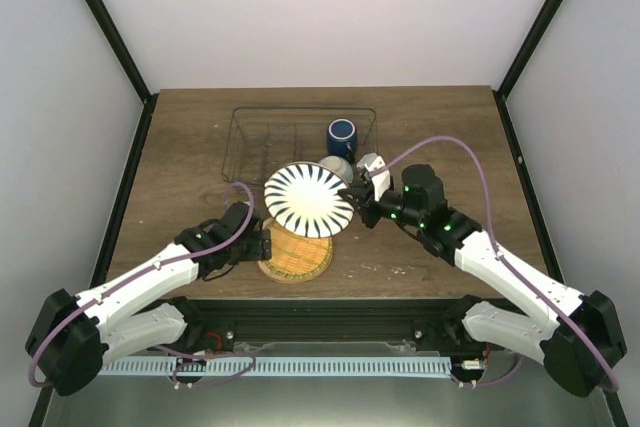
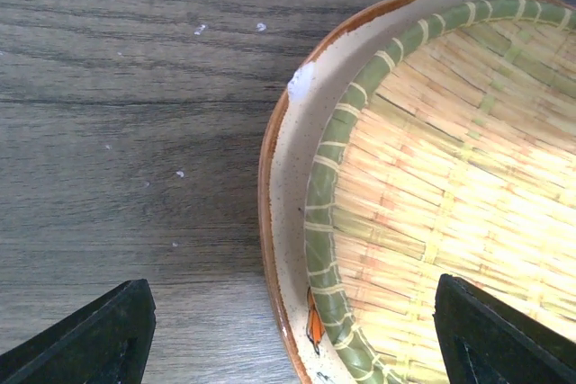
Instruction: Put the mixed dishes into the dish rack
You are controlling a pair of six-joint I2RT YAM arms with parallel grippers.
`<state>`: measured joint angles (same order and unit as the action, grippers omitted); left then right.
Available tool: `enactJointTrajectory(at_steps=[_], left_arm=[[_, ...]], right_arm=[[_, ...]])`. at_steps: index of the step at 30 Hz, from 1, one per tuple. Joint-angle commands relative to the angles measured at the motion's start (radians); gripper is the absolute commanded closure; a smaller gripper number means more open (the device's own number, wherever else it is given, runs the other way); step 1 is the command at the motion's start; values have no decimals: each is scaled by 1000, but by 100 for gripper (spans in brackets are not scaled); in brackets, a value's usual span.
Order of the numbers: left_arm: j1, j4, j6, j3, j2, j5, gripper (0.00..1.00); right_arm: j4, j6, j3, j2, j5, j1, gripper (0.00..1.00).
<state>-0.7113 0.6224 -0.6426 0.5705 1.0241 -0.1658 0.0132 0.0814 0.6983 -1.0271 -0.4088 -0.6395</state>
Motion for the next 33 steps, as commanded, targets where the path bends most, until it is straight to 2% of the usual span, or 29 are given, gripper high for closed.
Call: enactJointTrajectory(at_steps=[1, 7, 14, 18, 29, 33], left_arm=[[6, -14, 19, 13, -19, 34, 13], [7, -36, 28, 0, -3, 55, 13], [6, -75, 38, -21, 12, 83, 14], [9, -81, 51, -23, 21, 90, 14], [17, -171, 94, -54, 77, 137, 14], [18, -214, 106, -68, 118, 161, 14]], right_arm=[[-195, -77, 20, 30, 123, -10, 99], [-328, -201, 49, -12, 223, -10, 99], [-488, -327, 115, -111, 242, -4, 99], [-582, -394, 161, -189, 230, 16, 99], [-684, -515, 364, -411, 72, 108, 99], [-796, -581, 383, -485, 30, 117, 99]])
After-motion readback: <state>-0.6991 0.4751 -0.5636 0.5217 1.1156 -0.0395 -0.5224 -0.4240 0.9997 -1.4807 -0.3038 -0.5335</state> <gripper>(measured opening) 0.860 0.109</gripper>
